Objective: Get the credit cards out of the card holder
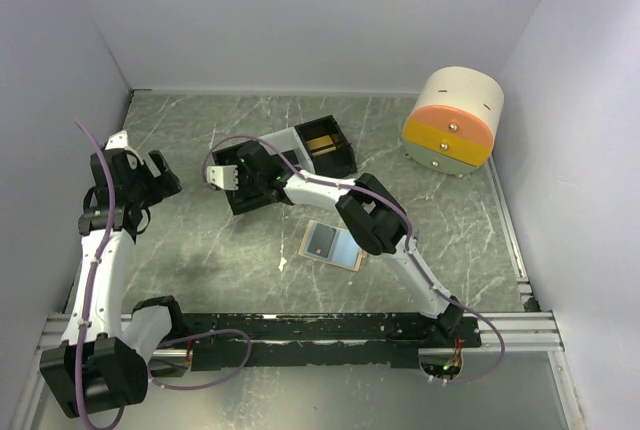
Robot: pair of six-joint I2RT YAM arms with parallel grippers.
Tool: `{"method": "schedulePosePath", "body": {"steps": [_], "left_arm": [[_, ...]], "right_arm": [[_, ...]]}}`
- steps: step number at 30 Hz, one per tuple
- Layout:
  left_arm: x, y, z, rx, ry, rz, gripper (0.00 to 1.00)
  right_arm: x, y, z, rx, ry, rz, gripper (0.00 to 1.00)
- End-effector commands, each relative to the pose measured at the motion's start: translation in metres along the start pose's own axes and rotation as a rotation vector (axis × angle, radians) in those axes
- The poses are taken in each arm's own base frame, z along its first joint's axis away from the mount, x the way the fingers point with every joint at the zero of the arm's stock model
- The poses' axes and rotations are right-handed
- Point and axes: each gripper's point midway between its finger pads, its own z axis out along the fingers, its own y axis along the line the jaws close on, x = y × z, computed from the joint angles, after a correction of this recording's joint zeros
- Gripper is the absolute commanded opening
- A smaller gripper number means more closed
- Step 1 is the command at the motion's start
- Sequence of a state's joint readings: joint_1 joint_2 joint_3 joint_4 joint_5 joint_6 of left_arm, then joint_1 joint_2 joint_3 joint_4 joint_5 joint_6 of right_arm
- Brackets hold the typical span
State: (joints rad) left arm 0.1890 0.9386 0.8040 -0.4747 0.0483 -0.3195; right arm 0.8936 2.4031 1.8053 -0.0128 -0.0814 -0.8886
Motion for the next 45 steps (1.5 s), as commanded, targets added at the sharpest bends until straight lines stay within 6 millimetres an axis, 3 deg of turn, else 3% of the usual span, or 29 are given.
{"method": "schedulePosePath", "body": {"steps": [1, 6, 12, 23, 27, 37, 40, 45], "left_arm": [[-0.005, -0.004, 0.002, 0.028, -0.019, 0.014, 0.96], [-0.004, -0.004, 0.002, 0.032, -0.017, 0.014, 0.96], [-0.004, -0.004, 0.002, 0.032, -0.017, 0.017, 0.96], [-0.004, -0.004, 0.003, 0.031, -0.015, 0.017, 0.95], [-0.004, -0.004, 0.003, 0.033, -0.013, 0.019, 0.95], [-0.005, -0.005, 0.002, 0.037, -0.021, 0.022, 0.96], [-0.005, -0.004, 0.002, 0.034, -0.02, 0.021, 0.96], [-0.005, -0.006, 0.002, 0.045, -0.022, 0.025, 0.96]], "right_arm": [[0.0, -0.001, -0.006, -0.02, 0.005, 0.014, 0.5], [0.01, 0.004, -0.001, -0.018, 0.039, -0.018, 0.51], [0.025, -0.012, 0.008, 0.12, 0.104, -0.013, 0.5], [0.017, -0.01, 0.013, 0.136, 0.055, 0.07, 0.5], [0.009, -0.028, 0.009, 0.195, 0.048, 0.121, 0.5], [-0.07, -0.09, -0.067, 0.277, -0.259, 0.293, 0.53], [-0.072, -0.107, -0.094, 0.352, -0.292, 0.383, 0.54], [-0.051, -0.119, -0.142, 0.471, -0.311, 0.661, 0.61]]}}
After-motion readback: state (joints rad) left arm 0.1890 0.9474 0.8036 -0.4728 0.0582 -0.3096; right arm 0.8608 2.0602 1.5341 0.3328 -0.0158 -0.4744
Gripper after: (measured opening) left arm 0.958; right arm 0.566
